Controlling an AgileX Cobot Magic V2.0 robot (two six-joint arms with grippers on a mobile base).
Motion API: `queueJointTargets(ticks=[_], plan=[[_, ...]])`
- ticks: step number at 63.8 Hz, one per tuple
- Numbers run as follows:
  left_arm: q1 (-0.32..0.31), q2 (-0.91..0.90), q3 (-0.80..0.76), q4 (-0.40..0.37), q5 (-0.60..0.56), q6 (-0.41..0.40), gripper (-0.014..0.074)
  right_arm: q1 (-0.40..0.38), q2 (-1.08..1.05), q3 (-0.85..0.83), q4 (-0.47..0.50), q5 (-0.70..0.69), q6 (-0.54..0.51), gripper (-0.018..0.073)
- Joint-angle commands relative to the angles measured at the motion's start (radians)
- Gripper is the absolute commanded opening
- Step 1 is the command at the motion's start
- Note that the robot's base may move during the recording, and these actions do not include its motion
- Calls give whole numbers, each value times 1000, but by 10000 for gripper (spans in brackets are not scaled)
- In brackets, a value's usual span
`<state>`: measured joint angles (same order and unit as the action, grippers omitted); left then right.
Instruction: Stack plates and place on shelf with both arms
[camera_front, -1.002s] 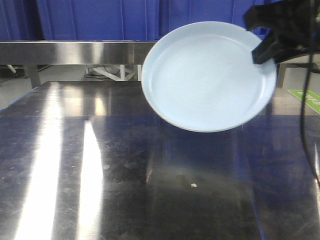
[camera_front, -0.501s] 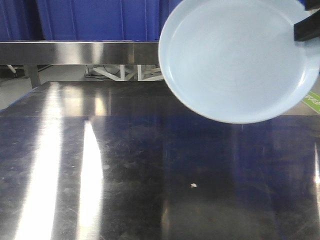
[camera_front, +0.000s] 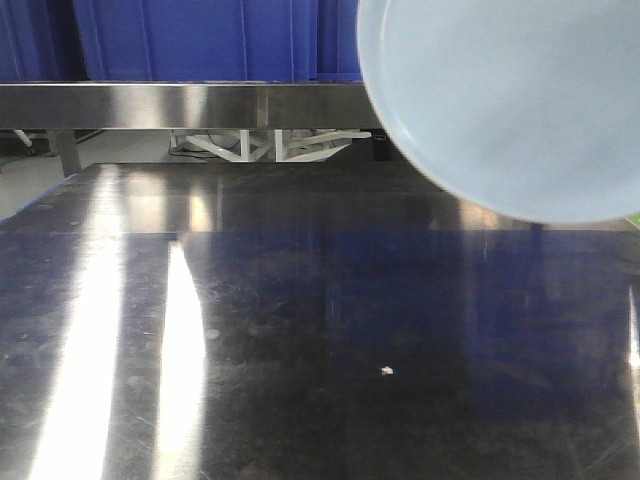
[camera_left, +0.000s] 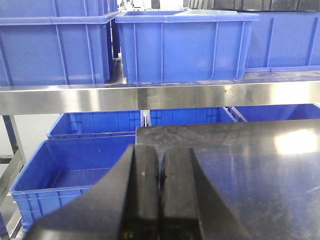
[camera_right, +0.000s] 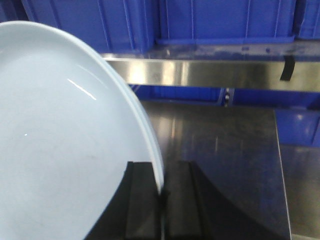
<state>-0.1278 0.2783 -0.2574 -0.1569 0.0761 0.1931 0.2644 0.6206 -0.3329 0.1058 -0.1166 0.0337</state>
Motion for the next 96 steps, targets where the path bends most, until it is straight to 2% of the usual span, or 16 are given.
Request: queueJointTargets(ticks=[1,96], plan=[[1,7,-28,-1,-92,-3,80,-7,-50,-28,3,-81,2,36],[1,7,-28,-1,-92,-3,80,-7,-86,-28,3,-56,2,36]])
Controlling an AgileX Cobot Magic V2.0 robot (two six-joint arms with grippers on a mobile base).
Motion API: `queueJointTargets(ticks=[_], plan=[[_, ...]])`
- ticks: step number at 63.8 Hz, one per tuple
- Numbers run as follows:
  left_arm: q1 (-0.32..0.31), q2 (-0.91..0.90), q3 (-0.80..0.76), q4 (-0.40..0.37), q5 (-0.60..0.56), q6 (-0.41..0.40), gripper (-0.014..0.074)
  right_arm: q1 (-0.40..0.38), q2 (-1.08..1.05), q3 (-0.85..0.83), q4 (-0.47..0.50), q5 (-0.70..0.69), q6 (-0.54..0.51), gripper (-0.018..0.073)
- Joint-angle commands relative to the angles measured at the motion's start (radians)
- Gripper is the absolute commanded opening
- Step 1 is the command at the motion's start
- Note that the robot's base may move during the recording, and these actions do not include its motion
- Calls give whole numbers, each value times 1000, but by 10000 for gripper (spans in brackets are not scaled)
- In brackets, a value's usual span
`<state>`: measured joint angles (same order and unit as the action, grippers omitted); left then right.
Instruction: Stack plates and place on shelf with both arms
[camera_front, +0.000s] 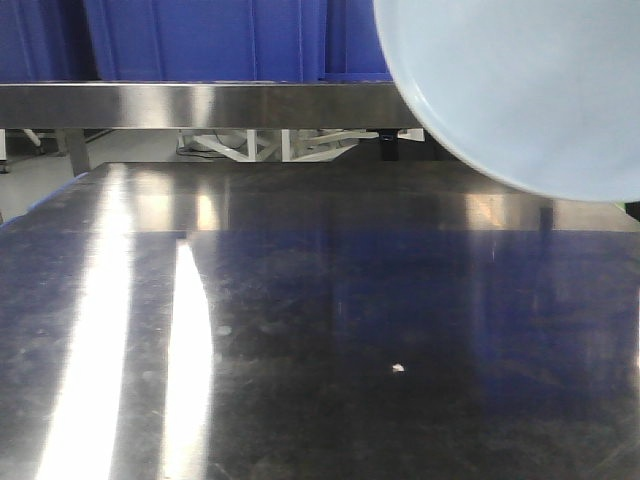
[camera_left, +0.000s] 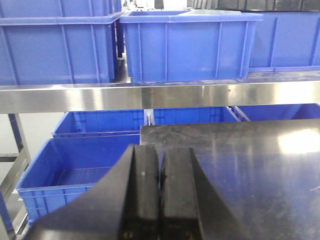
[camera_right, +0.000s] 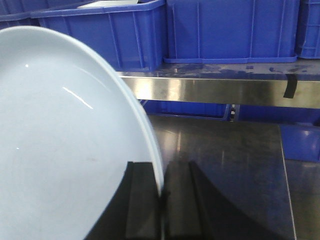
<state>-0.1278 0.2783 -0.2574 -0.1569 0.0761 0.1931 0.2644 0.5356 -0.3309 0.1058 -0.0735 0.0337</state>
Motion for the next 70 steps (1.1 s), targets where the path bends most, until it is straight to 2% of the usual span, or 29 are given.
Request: queueJointTargets(ticks=[1,70], plan=[[1,7,-28,-1,-92,-3,80,-7,-1,-30,3,-99,2,36],[1,7,-28,-1,-92,-3,80,-7,-1,-30,3,-99,2,36]])
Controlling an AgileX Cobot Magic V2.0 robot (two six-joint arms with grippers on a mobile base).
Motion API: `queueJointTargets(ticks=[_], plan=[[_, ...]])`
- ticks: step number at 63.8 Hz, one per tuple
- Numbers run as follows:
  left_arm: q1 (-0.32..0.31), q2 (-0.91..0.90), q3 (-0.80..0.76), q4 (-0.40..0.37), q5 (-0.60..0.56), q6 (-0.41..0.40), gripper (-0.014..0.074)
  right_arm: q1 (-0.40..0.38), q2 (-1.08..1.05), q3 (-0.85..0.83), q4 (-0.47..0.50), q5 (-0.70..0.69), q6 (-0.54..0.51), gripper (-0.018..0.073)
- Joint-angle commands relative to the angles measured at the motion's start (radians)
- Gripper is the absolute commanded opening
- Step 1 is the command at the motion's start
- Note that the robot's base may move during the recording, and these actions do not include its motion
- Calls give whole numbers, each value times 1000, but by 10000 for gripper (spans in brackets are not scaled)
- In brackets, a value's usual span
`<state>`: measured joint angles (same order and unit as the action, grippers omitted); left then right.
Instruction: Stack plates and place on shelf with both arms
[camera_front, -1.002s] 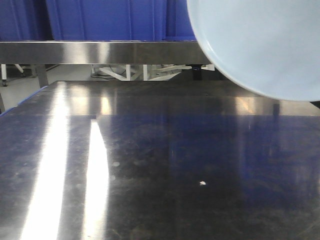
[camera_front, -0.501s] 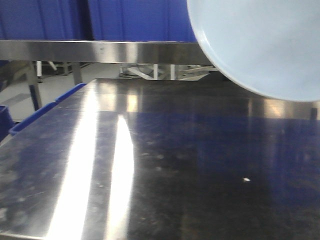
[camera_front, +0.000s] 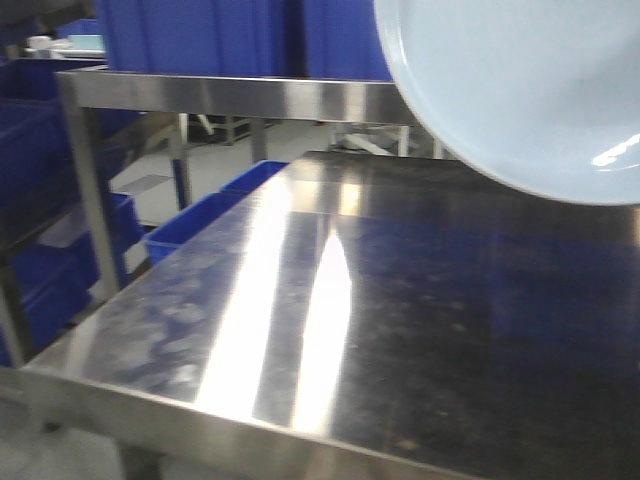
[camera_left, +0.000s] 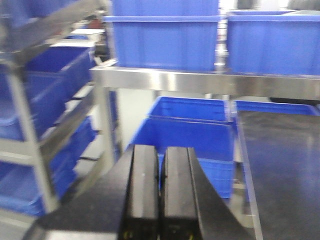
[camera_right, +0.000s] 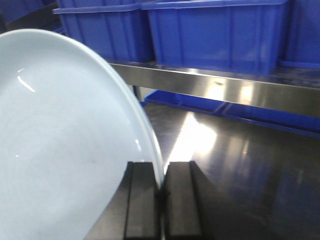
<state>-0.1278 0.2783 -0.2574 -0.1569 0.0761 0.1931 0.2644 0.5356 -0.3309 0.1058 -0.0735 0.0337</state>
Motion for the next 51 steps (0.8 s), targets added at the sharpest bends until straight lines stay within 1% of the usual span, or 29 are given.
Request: queueJointTargets(ticks=[1,51], plan=[[1,7,-28,-1,-92,-3,80,-7,-1,-30,3,-99,2,36],[1,7,-28,-1,-92,-3,80,-7,-1,-30,3,-99,2,36]])
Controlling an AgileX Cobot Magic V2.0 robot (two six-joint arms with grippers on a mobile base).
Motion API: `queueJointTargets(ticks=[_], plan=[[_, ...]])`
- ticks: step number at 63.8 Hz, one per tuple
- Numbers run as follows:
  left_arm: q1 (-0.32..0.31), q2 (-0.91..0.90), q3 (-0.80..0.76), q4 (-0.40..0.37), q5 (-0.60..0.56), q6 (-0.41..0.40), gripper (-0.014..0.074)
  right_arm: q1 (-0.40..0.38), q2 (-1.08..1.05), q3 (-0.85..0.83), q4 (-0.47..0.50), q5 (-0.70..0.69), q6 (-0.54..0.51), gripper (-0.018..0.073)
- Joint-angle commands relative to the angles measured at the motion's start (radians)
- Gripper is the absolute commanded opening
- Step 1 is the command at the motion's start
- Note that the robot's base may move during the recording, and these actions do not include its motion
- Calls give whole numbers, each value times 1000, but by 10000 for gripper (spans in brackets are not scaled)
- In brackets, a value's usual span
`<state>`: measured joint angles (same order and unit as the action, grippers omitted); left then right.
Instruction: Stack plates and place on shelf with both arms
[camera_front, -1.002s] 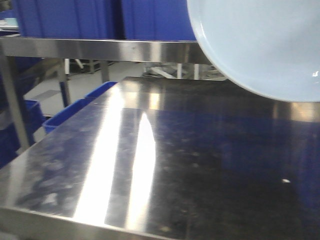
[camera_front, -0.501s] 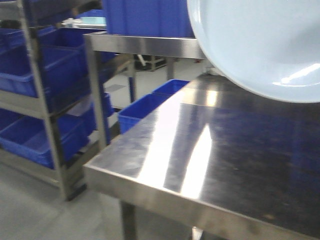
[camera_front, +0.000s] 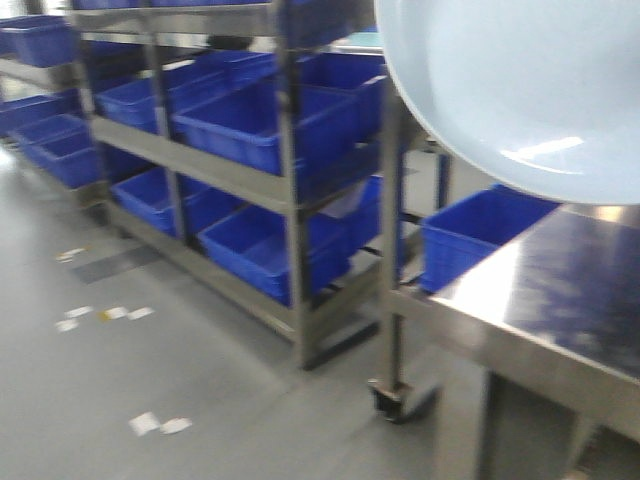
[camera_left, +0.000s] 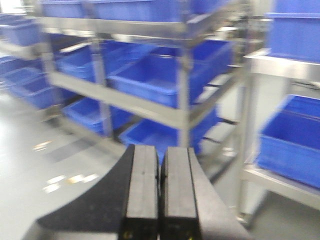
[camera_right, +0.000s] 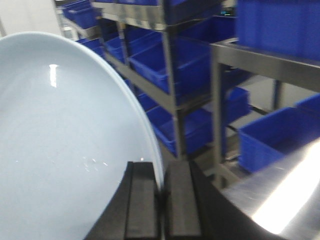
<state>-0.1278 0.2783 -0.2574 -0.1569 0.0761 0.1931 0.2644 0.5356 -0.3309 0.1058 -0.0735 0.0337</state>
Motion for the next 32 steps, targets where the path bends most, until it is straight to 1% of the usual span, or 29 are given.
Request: queueJointTargets(ticks=[1,32], plan=[[1,7,-28,-1,-92,-3,80,-7,-1,-30,3,-99,2,36],[1,7,-28,-1,-92,-3,80,-7,-1,-30,3,-99,2,36]])
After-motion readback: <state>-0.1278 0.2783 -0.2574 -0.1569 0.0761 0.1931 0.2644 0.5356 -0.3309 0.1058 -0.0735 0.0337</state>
